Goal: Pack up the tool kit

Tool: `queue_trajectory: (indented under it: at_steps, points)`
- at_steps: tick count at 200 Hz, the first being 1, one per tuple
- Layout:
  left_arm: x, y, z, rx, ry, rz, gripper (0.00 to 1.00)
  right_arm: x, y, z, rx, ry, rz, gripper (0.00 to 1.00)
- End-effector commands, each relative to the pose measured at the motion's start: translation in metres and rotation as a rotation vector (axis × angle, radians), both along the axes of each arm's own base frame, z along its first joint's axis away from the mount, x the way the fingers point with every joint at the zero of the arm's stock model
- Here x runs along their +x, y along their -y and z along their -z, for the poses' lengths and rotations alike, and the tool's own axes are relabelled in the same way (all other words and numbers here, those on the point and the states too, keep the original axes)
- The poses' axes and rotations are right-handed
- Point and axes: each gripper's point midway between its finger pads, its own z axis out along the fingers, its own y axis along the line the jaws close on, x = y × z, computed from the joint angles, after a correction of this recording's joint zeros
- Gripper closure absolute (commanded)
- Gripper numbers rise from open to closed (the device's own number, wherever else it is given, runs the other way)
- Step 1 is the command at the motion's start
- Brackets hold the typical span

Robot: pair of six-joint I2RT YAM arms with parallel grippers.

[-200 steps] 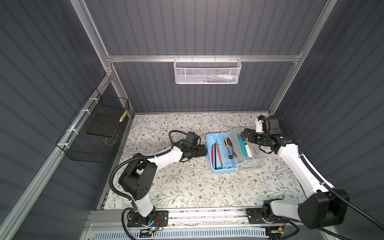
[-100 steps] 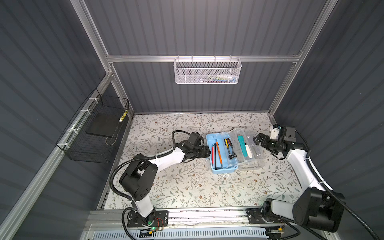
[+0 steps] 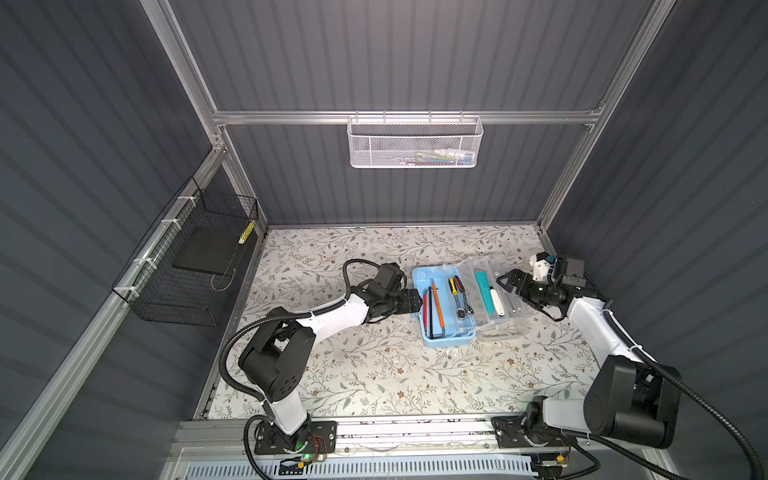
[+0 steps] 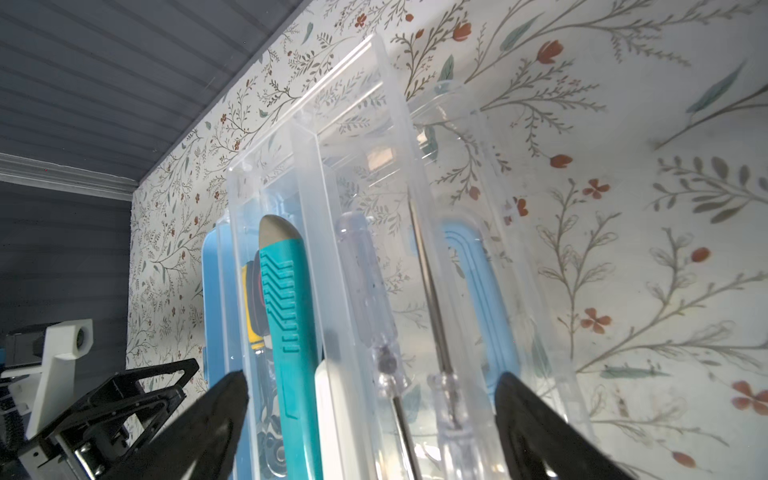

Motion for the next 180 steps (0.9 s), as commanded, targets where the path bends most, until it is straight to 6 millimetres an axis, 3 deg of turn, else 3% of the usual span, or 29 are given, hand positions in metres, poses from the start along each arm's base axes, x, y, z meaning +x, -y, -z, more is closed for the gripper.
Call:
queue_trajectory:
  at_steps: [1,64,109,180]
  points:
    - [-0.005,0.008,-0.005,-0.041,-0.002,0.029,0.16,-0.002,-0.015,-0.006,0.066,0.024,-0.042,0.08]
    - [-0.003,0.019,0.003,-0.079,-0.024,0.045,0.16,-0.001,-0.027,-0.008,0.114,0.024,-0.062,0.11]
    - [-0.004,0.026,0.01,-0.098,-0.042,0.051,0.16,-0.002,-0.031,-0.02,0.118,0.047,-0.067,0.12]
    - [-0.006,0.041,0.005,-0.141,-0.042,0.065,0.17,-0.001,-0.044,-0.024,0.148,0.044,-0.089,0.13]
